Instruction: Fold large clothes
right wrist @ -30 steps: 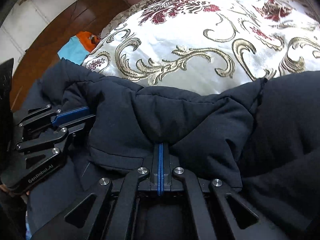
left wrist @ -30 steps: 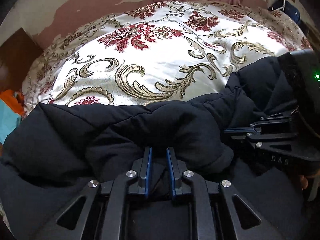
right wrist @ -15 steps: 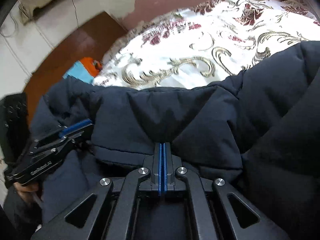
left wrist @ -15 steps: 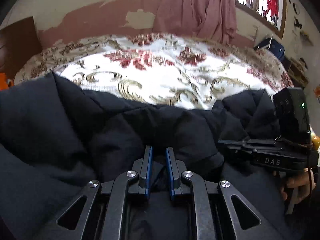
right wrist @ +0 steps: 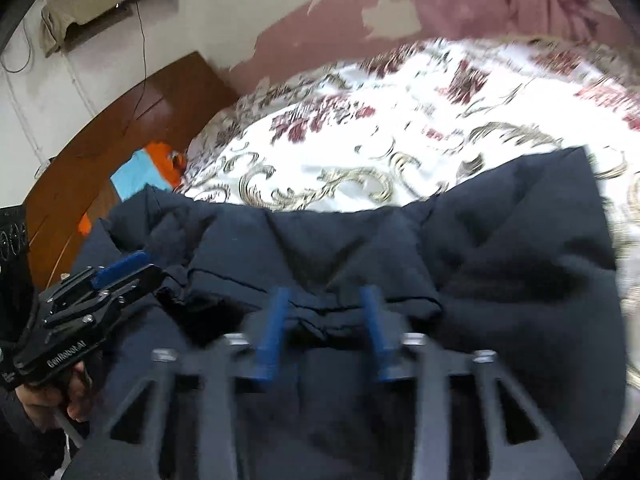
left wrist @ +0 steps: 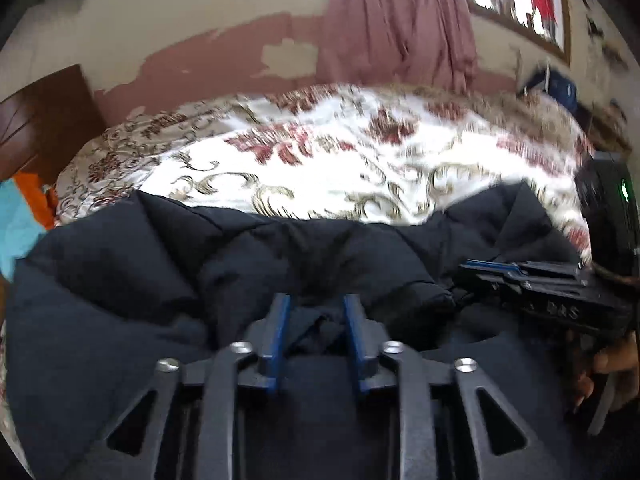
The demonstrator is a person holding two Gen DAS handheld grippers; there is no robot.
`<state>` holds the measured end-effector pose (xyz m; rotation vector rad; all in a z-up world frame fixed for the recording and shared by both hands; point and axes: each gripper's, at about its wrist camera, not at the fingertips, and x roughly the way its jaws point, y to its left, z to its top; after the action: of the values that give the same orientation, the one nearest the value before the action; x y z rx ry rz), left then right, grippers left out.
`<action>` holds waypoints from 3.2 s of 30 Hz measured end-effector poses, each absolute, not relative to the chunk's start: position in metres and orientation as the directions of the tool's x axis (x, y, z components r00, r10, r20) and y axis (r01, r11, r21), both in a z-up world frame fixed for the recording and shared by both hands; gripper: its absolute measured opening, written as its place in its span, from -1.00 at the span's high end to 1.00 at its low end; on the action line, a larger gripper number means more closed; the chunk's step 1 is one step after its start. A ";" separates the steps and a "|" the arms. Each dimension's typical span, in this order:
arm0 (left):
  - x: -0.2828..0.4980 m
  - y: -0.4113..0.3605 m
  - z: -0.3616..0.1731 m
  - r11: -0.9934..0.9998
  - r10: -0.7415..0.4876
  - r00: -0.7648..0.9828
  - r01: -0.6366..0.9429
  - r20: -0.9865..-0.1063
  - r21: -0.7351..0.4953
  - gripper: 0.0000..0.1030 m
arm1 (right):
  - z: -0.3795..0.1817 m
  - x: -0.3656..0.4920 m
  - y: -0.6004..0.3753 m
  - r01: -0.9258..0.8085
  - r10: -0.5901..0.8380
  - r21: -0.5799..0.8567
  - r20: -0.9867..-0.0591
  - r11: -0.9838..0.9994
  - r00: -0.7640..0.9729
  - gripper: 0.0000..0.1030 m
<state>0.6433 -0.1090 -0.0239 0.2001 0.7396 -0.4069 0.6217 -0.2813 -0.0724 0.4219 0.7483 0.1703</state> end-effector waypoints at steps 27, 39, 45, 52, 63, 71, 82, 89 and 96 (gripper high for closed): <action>0.476 -0.063 0.108 0.968 -0.251 0.805 0.222 -0.537 -0.118 -0.99 | 0.061 0.418 -0.292 -0.066 0.176 0.256 -0.434 0.964 0.884 -0.86; 0.361 -0.068 0.141 0.969 -0.242 0.865 0.235 -0.439 -0.072 -0.99 | 0.098 0.312 -0.277 -0.119 0.182 0.204 -0.323 0.972 0.929 -0.89; 0.318 -0.066 0.149 0.977 -0.208 0.884 0.211 -0.418 -0.039 -0.99 | 0.105 0.274 -0.264 -0.142 0.188 0.172 -0.290 0.975 0.938 -0.89; 0.286 -0.051 0.142 0.977 -0.207 0.879 0.205 -0.430 -0.050 -0.99 | 0.099 0.244 -0.257 -0.134 0.186 0.187 -0.297 0.973 0.937 -0.90; 0.231 0.001 0.102 0.986 -0.161 0.892 0.167 -0.422 -0.023 -0.99 | 0.081 0.185 -0.225 -0.129 0.145 0.072 -0.308 0.989 0.940 -0.90; 0.187 0.040 0.062 0.985 -0.148 0.888 0.172 -0.436 0.015 -0.99 | 0.063 0.137 -0.191 -0.156 0.136 -0.033 -0.331 0.987 0.934 -0.90; 0.149 0.066 -0.001 0.963 -0.196 0.831 0.262 -0.520 0.056 -0.99 | 0.007 0.114 -0.182 -0.131 0.074 -0.090 -0.465 0.987 0.882 -0.90; 0.138 0.060 -0.047 0.926 -0.225 0.753 0.363 -0.618 0.105 -0.99 | -0.022 0.104 -0.188 -0.121 0.037 -0.124 -0.533 0.985 0.845 -0.90; 0.134 0.043 -0.082 0.867 -0.172 0.694 0.443 -0.700 0.227 -0.99 | -0.045 0.096 -0.186 -0.145 -0.004 -0.202 -0.595 0.969 0.804 -0.90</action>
<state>0.1339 0.0432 -0.0820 0.3994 0.7287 -0.3536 0.0963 -0.1859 -0.0452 -0.2439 0.6345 0.0766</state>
